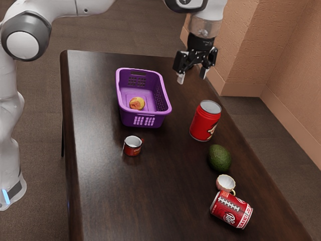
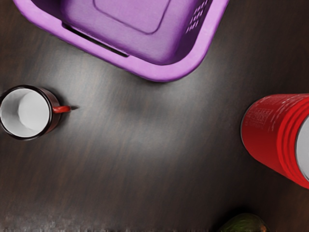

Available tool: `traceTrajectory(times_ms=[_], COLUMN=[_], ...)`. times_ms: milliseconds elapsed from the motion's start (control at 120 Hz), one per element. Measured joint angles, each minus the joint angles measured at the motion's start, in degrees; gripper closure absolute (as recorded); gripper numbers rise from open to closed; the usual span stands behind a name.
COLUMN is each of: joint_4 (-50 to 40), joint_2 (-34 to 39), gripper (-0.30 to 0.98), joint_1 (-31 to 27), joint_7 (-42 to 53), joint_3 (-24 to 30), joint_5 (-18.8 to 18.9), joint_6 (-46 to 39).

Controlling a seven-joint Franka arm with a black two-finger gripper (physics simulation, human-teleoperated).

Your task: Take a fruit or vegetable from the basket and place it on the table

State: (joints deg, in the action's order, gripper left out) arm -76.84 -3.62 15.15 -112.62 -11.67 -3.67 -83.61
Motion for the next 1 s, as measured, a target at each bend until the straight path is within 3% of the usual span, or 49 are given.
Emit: traceTrajectory(times_ms=[308, 467, 542, 667, 1000], joint_4=[-0.31, -0.64, -7.26, -19.42, -32.55], joint_2=[2.74, 3.28, 8.58, 17.71, 25.96], gripper=[0.0, 0.0, 0.0, 0.0, 0.0], joint_1=[3.78, 10.27, 13.09, -2.66, -19.41], joint_7=[-8.15, -10.15, -9.95, -9.62, -8.53], joint_3=[-0.14, -5.43, -7.12, -6.05, 4.31], joint_5=[-0.94, -1.11, -1.1, -0.93, -0.98], joint_6=[1.49, 3.72, 4.01, 2.71, -2.54])
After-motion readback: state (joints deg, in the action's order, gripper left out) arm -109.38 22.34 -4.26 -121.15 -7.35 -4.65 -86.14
